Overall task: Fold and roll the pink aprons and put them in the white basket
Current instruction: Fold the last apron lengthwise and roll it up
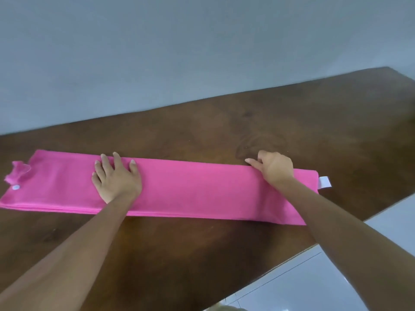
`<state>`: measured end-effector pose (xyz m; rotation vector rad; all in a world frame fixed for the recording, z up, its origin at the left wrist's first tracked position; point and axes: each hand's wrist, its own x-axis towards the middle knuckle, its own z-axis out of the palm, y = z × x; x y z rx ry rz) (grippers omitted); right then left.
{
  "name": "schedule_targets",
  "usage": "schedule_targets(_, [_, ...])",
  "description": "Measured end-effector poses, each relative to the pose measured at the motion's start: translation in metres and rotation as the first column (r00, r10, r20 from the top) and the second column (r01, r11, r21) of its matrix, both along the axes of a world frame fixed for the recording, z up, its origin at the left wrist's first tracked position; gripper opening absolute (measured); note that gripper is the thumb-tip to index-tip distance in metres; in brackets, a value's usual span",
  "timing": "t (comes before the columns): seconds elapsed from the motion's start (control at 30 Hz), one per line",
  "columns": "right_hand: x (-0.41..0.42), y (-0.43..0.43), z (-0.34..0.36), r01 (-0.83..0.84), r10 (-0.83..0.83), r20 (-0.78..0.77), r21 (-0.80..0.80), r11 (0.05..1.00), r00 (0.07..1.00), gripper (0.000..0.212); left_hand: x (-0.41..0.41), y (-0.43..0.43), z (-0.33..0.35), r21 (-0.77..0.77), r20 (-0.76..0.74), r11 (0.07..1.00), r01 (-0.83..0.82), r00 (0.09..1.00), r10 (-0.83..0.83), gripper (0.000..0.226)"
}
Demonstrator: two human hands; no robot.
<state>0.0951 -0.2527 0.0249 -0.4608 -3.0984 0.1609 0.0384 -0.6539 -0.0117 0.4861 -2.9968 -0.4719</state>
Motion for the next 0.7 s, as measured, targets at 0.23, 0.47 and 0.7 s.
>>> schedule_targets(0.23, [-0.019, 0.019, -0.018, -0.176, 0.175, -0.228, 0.018, 0.984, 0.958, 0.047, 0.017, 0.010, 0.002, 0.032, -0.056, 0.999, -0.036, 0.998, 0.038, 0.062])
schedule_targets(0.47, [-0.021, 0.012, -0.019, -0.163, 0.121, -0.308, -0.115, 0.980, 0.944, 0.035, 0.034, 0.016, 0.003, -0.140, -0.048, 0.762, 0.632, 0.764, -0.643, 0.066])
schedule_targets(0.7, [0.006, -0.110, -0.002, -0.309, 0.173, -0.314, -0.460, 0.832, 0.934, 0.015, 0.037, 0.020, 0.007, -0.143, 0.037, 0.681, 0.718, 0.692, -0.721, 0.067])
